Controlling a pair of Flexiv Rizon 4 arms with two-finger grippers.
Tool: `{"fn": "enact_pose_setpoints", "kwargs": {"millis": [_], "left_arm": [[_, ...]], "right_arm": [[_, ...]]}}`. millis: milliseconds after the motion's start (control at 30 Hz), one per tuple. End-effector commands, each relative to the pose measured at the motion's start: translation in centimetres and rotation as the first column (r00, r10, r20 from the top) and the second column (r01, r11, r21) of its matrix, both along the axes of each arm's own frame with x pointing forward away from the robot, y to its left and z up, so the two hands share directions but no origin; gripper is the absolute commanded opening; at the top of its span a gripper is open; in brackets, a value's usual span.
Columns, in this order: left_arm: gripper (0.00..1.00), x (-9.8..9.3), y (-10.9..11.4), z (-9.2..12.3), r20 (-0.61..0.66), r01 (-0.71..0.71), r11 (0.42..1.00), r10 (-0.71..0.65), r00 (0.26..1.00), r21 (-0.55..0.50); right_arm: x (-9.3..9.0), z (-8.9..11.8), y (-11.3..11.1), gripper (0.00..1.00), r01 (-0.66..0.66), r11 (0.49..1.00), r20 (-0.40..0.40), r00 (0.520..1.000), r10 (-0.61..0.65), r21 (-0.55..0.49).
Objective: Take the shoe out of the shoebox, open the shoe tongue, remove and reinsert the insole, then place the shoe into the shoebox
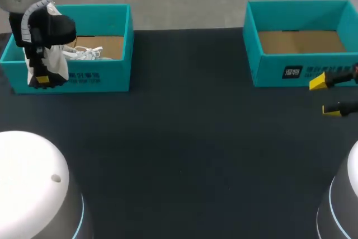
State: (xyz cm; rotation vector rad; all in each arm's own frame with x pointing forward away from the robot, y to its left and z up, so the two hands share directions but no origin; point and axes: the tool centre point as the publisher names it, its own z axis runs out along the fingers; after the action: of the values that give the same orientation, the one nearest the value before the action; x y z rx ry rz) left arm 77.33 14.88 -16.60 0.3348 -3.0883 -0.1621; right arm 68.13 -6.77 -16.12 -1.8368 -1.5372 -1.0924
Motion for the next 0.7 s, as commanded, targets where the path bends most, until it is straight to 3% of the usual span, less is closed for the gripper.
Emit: {"fn": "enact_pose_setpoints", "kwargs": {"millis": [33,267,700], "left_arm": [[0.00,1.9,2.0,-0.4,-0.033,-0.004,0.998,0.002,0.999,-0.065],[0.00,4.3,4.1,-1.3,-0.062,-0.004,0.999,0.001,0.998,-0.049],[0.00,9.8,7.6,-0.8,-0.079,-0.014,1.000,0.012,0.997,-0.025]], "right_arm": [[-0.1,0.0,0.1,1.00,0.003,1.000,0.000,1.000,-0.003,-0.003],[-0.1,0.0,0.1,1.00,0.003,1.000,0.000,1.000,-0.003,-0.003],[-0.1,0.0,0.1,1.00,0.003,1.000,0.000,1.000,-0.003,-0.003]]}}
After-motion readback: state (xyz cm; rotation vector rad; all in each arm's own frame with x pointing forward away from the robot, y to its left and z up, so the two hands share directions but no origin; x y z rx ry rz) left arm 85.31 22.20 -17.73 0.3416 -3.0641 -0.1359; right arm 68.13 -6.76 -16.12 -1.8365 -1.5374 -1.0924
